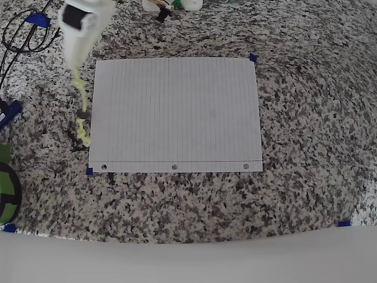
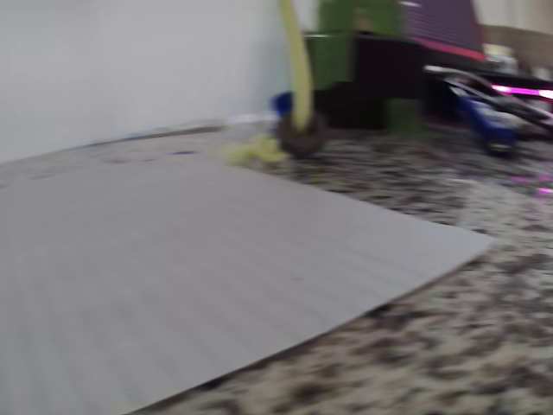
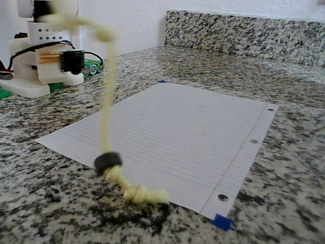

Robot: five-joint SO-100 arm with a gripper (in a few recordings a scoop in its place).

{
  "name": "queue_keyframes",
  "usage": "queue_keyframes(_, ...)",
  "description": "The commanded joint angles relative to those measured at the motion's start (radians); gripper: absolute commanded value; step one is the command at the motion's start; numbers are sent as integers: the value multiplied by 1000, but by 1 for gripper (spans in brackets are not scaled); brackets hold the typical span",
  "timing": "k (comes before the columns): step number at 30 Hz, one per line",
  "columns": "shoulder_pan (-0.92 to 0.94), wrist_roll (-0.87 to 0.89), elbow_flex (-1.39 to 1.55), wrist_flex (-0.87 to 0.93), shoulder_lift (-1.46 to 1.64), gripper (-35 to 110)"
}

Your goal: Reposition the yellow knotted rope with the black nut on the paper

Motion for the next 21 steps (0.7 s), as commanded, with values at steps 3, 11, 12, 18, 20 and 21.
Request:
queue_keyframes(3,-216,58,104,-41,153,0)
queue_keyframes(11,-492,120,371,-146,272,0)
queue_keyframes(12,-517,120,397,-155,284,0)
queue_keyframes(18,-601,121,488,-176,341,0)
queue_keyframes(20,-630,121,506,-181,370,0)
queue_keyframes(21,-644,123,515,-184,385,0)
